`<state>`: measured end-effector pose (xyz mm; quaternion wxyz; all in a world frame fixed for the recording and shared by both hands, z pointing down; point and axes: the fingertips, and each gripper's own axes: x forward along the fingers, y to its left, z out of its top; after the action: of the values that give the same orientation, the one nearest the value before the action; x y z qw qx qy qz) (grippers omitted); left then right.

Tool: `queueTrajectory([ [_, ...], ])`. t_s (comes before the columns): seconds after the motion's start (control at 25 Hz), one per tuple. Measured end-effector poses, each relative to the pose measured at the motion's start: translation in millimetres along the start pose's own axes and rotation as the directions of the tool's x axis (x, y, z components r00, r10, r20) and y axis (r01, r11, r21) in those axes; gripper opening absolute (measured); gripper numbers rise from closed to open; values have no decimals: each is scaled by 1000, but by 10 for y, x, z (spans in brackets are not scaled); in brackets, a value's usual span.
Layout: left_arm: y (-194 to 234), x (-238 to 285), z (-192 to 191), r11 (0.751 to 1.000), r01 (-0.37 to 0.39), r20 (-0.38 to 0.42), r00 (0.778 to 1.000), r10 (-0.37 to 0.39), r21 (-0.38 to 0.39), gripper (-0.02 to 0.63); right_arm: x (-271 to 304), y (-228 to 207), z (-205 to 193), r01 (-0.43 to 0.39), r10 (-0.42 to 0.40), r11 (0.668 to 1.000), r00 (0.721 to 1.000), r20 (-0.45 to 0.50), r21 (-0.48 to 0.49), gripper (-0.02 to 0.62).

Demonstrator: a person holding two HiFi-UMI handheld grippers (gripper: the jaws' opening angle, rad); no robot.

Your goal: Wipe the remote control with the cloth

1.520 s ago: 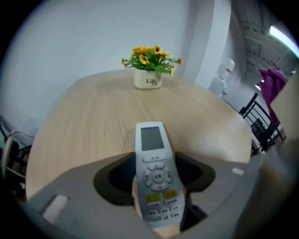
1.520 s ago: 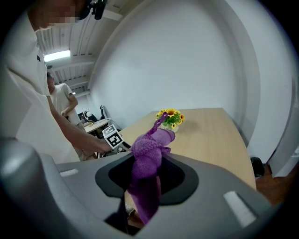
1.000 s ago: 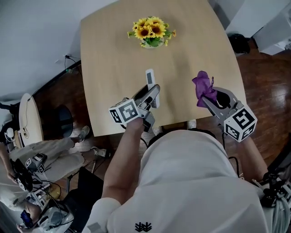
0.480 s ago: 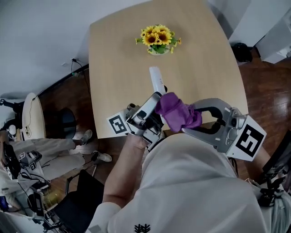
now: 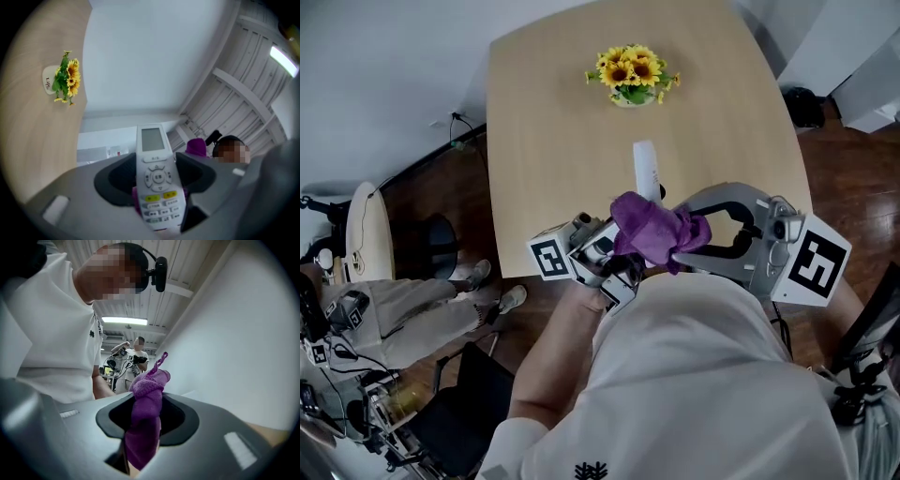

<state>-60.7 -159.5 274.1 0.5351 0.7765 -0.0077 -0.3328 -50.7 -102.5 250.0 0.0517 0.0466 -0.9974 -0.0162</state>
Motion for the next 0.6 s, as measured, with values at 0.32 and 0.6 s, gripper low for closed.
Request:
queueTrajectory([
  [0.32, 21, -88, -36, 1000, 0, -8, 1000, 0, -26, 285, -2, -283, 47, 31, -33, 999, 996, 83, 27, 127],
  [0.6, -16, -102, -66, 1000, 7, -25, 1000, -7, -1, 284, -48, -611, 4, 109, -112, 994, 984, 137, 32, 127],
])
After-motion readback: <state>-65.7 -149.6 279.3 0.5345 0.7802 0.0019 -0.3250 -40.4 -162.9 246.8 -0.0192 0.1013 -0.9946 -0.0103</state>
